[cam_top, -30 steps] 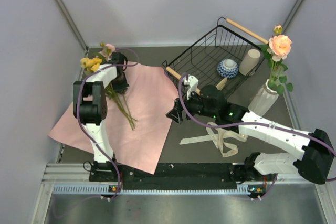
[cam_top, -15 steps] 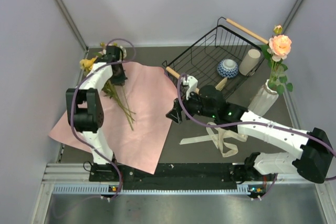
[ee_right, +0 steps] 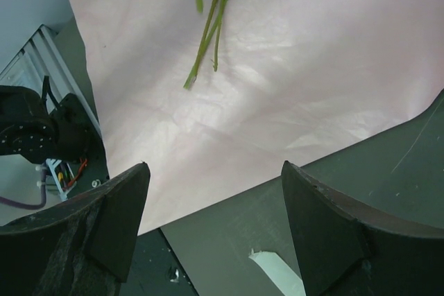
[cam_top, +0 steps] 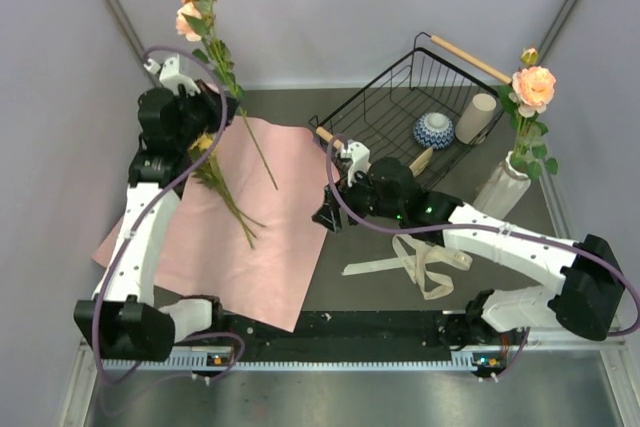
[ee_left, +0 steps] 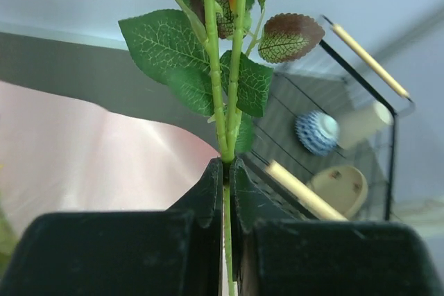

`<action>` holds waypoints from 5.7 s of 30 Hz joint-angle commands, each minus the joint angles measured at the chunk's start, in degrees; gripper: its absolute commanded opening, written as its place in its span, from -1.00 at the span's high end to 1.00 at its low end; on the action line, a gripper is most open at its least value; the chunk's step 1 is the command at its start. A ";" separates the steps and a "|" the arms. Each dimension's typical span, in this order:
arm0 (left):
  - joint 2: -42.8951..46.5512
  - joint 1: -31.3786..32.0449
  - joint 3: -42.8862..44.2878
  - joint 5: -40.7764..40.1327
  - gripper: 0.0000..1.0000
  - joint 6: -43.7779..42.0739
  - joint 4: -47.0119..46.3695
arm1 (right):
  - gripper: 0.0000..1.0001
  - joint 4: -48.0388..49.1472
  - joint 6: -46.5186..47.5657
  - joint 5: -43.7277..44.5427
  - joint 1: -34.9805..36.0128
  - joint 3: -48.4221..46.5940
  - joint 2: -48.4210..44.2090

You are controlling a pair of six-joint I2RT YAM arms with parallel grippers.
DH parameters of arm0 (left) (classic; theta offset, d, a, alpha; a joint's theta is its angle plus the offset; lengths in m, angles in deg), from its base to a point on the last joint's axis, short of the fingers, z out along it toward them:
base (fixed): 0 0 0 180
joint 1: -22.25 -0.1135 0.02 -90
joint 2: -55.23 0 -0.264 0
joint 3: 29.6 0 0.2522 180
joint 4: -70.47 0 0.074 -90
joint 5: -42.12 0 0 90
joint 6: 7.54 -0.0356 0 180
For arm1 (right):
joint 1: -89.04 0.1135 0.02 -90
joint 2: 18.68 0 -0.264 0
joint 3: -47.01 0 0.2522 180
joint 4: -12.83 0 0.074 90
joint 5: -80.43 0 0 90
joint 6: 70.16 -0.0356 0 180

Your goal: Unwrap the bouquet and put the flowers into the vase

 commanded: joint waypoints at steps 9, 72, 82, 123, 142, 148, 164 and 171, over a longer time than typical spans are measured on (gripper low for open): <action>8.31 8.47 -23.70 26.66 1.00 1.80 -32.08 | -0.42 0.53 -2.20 3.65 0.56 -5.79 -2.30; 11.39 26.41 -16.84 2.83 1.00 -18.53 -7.10 | 0.45 -0.79 -18.90 25.89 1.52 -25.39 10.79; 11.04 27.38 -16.49 3.10 1.00 -19.40 -6.48 | 0.38 -0.35 -18.46 25.89 1.52 -27.15 12.37; 22.38 29.93 -19.57 -12.02 -0.17 -20.38 -6.83 | 1.00 -4.74 26.43 46.44 1.52 -26.62 -27.61; 21.59 29.93 -20.01 -11.14 -0.12 -19.84 -7.19 | 1.00 35.57 80.84 71.50 1.44 -13.99 -27.71; 20.80 29.93 -19.92 -10.61 -0.12 -19.67 -7.10 | 1.00 37.54 80.77 70.72 0.21 -10.01 -26.65; 20.09 29.93 -19.92 -10.61 -0.11 -19.76 -7.10 | 0.97 29.79 64.24 67.82 -8.14 -1.14 -32.89; 20.09 30.02 -19.74 -10.70 -0.11 -19.76 -6.83 | 0.88 29.54 57.57 67.64 -12.09 5.18 -35.61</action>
